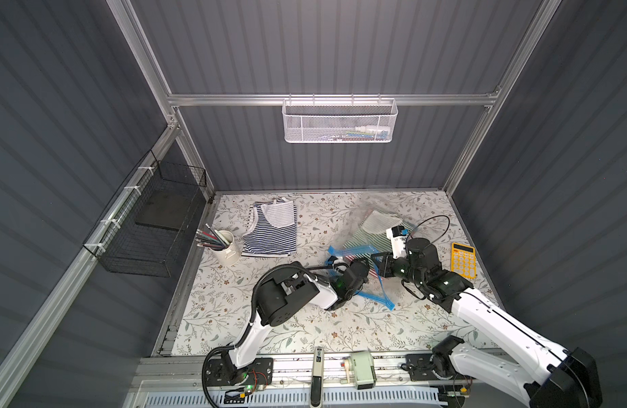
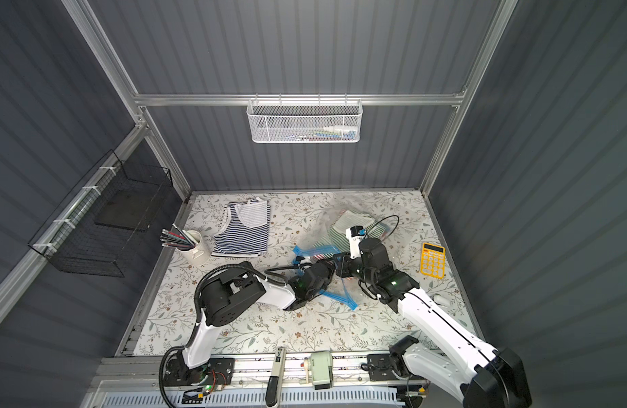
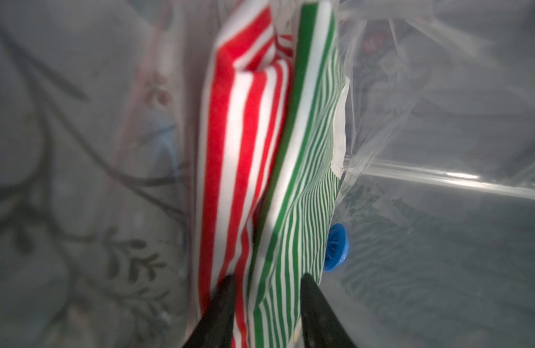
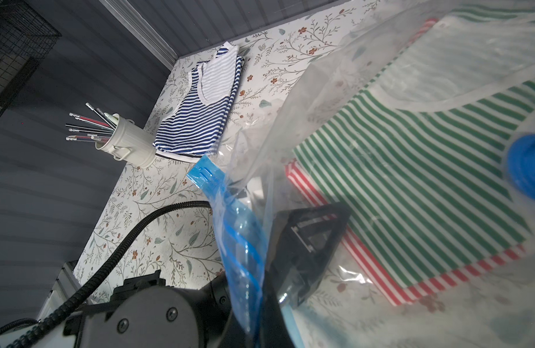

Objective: Take the tank top out of the vacuum bag
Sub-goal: Take out the tank top from the vacuum bag.

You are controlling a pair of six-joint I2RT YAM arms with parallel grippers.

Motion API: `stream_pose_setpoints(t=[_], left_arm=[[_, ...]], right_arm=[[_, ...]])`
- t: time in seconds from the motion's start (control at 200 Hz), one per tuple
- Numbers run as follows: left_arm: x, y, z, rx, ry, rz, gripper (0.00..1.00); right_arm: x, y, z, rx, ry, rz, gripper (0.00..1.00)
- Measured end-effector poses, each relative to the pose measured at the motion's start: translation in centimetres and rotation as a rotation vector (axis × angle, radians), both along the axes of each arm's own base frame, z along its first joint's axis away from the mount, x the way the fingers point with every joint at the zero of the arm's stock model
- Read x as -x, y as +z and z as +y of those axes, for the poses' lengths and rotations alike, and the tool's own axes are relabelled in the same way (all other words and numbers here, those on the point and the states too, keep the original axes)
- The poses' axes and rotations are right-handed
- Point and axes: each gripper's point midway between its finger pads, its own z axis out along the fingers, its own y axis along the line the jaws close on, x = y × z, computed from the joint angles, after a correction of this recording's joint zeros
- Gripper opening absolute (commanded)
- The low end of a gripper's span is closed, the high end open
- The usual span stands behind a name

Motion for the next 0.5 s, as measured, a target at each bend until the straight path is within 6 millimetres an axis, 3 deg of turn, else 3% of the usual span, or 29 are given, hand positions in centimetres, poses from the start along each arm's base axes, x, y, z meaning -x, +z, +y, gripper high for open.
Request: stream_pose_setpoints(t=[0.5], left_arm=[[-0.57, -0.17, -0.61, -0.038, -0.020, 0.000, 0.38]], right_arm=[[0.00, -0.02, -0.01, -0.001, -0.001, 0.001, 0.00]])
